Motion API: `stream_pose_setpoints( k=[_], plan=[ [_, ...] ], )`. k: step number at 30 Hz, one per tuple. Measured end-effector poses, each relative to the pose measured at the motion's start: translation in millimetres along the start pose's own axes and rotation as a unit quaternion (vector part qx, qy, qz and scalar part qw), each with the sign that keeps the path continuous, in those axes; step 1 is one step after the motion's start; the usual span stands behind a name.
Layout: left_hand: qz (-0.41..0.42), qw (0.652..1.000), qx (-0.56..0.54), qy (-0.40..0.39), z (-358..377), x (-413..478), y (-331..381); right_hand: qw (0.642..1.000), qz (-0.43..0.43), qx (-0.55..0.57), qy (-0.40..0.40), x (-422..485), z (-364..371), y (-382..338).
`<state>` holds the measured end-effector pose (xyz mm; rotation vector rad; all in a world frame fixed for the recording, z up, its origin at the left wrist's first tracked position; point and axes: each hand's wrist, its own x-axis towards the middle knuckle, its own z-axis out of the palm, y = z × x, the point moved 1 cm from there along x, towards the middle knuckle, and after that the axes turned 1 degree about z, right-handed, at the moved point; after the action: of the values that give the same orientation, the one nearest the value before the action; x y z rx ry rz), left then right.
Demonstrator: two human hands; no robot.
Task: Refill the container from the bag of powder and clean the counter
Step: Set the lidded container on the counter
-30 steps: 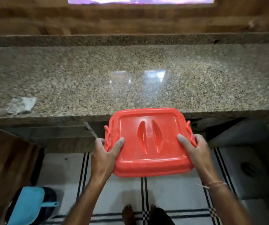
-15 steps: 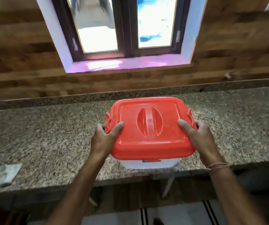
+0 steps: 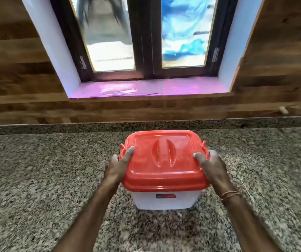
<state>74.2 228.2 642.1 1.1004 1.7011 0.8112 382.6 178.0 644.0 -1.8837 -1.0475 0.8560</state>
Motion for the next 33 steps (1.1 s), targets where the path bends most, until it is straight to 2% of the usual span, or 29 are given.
stream_pose_setpoints(
  k=[7,12,14,18,21,23,27,30,33],
  plan=[
    [0.032,0.999,0.023,0.005,-7,21,0,0.999,-0.005,-0.041,0.000,19,15,-2],
    [-0.050,0.990,-0.128,-0.006,-22,39,-19,1.000,0.021,-0.013,-0.012,21,19,-6],
    [-0.067,0.986,-0.151,-0.019,-25,45,-25,1.000,0.025,-0.015,-0.002,22,23,-5],
    [0.004,0.992,-0.119,0.028,-36,47,-14,0.999,0.025,-0.029,0.001,18,35,-10],
    [0.043,0.992,-0.117,-0.027,-38,42,-7,0.999,0.025,-0.028,0.003,15,45,-13],
    [0.058,0.990,-0.124,-0.043,-39,40,-9,0.999,0.052,-0.001,0.008,18,46,-12],
    [0.065,0.987,-0.140,-0.036,-41,44,-14,0.979,0.141,0.147,-0.006,15,43,0],
    [0.057,0.990,-0.126,-0.036,-42,45,-15,0.964,0.162,0.213,-0.008,14,46,1],
    [0.071,0.992,-0.105,-0.007,-45,44,-19,0.989,0.076,0.089,0.090,6,46,-7]
  ],
)
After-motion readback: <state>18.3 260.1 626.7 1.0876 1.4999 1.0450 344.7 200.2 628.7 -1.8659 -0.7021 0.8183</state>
